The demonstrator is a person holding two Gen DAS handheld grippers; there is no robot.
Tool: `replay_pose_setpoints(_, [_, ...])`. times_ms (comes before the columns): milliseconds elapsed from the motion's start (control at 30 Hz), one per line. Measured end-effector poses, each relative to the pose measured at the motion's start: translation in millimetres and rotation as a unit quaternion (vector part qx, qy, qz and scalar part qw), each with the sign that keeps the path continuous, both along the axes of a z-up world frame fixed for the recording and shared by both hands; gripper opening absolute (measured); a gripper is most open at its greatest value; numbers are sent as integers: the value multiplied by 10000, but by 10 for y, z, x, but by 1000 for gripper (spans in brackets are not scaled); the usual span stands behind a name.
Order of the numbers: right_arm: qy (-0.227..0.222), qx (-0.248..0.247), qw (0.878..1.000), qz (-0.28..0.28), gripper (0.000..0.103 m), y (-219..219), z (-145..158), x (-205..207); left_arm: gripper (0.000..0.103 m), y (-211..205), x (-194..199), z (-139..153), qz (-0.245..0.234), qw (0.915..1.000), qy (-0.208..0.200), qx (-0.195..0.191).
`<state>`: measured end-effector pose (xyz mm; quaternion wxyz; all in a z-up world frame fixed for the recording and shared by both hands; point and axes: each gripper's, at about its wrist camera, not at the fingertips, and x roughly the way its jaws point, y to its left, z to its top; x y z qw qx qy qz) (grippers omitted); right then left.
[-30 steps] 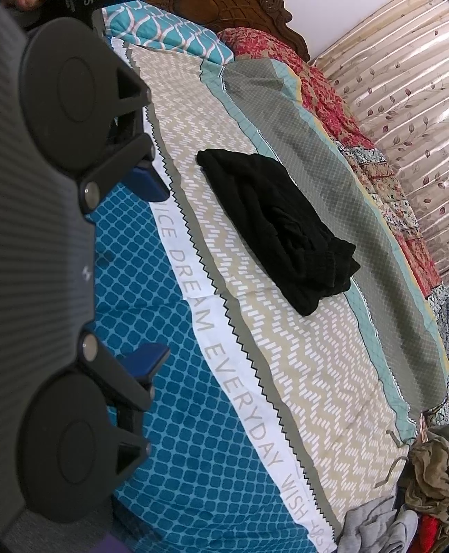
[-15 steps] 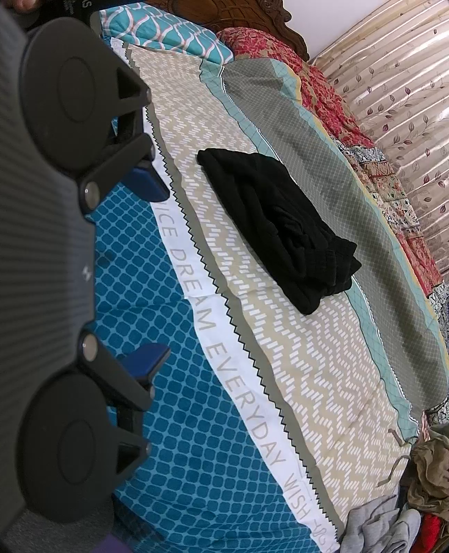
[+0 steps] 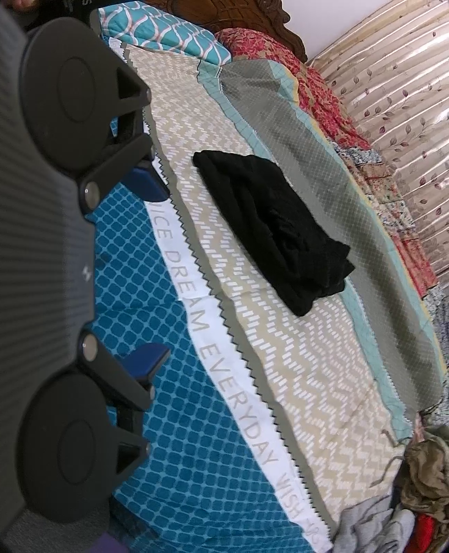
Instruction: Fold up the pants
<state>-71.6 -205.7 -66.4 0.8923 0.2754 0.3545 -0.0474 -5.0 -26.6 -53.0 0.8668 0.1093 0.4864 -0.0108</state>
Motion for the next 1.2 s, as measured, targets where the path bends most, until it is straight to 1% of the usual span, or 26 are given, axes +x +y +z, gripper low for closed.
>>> replay_pose_setpoints(167, [-256, -204, 9995, -15, 90, 27, 124, -35, 103, -49, -40, 104, -92, 9999, -128, -71])
replay_pose_setpoints(400, [-466, -276, 9985, -16, 90, 16, 215, -46, 103, -79, -66, 174, -133, 9996, -226, -115])
replay_pose_setpoints(1200, [-559, -221, 9982, -50, 90, 17, 247, -68, 103, -76, -77, 160, -112, 9997, -155, -136])
